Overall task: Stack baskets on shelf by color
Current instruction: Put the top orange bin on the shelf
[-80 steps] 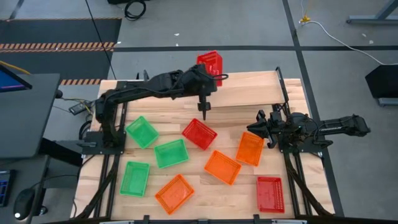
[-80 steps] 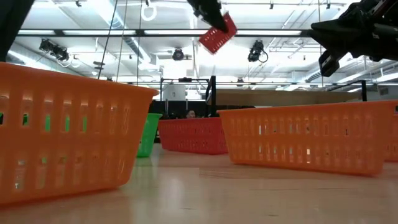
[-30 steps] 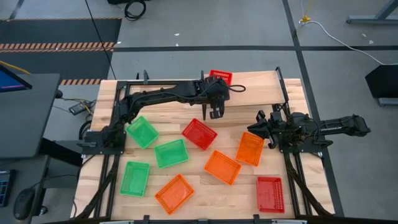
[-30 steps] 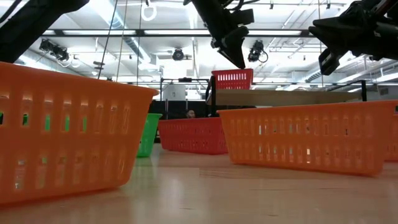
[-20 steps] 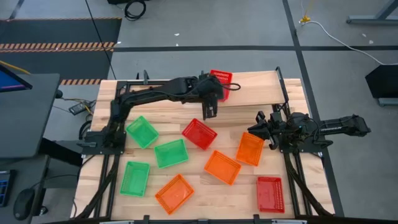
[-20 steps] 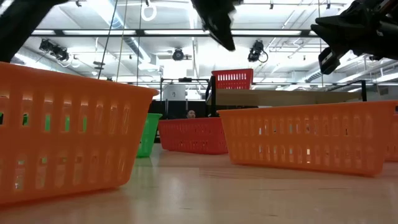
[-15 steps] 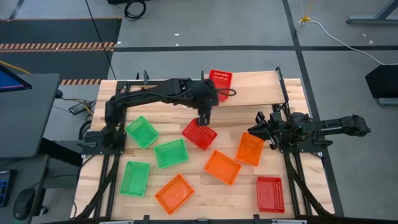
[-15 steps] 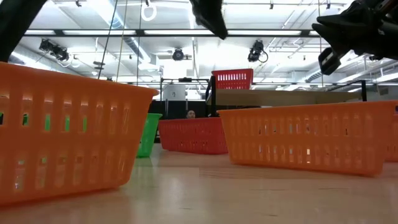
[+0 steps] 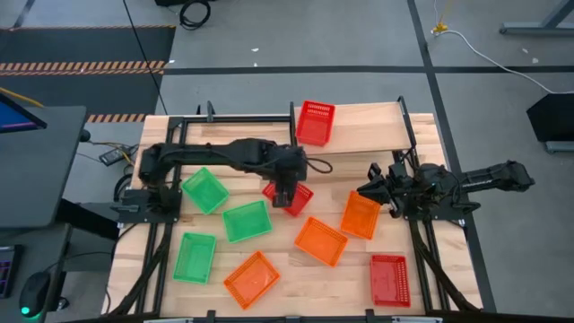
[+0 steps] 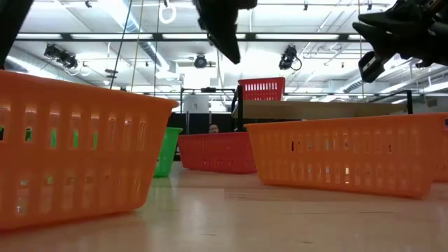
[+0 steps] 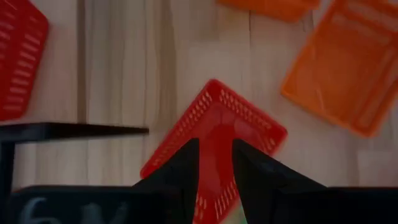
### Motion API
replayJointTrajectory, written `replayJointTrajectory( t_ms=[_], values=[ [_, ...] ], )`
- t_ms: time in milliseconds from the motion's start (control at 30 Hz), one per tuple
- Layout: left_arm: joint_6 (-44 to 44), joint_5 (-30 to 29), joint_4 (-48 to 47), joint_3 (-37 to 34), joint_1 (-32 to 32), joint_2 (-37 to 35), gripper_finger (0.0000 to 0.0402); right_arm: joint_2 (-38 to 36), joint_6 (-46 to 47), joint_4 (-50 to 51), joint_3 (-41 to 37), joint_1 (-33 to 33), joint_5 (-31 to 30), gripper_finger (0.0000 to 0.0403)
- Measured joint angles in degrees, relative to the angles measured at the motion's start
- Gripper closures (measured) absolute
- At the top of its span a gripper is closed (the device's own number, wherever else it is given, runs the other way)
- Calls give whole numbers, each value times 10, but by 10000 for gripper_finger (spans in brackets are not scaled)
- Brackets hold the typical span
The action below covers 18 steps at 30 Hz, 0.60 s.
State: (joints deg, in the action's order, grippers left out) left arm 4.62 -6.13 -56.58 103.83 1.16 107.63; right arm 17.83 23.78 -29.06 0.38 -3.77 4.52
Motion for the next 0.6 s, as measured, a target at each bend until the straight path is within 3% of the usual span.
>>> replayJointTrajectory(
  t_ms=[367, 600],
  values=[
    [-64, 0, 374, -405, 6, -251, 321, 48, -30, -50, 0, -34, -39, 342],
    [-120, 1, 535, -574, 4, -354, 318, 57, -46, -132, 0, -32, -115, 342]
  ],
)
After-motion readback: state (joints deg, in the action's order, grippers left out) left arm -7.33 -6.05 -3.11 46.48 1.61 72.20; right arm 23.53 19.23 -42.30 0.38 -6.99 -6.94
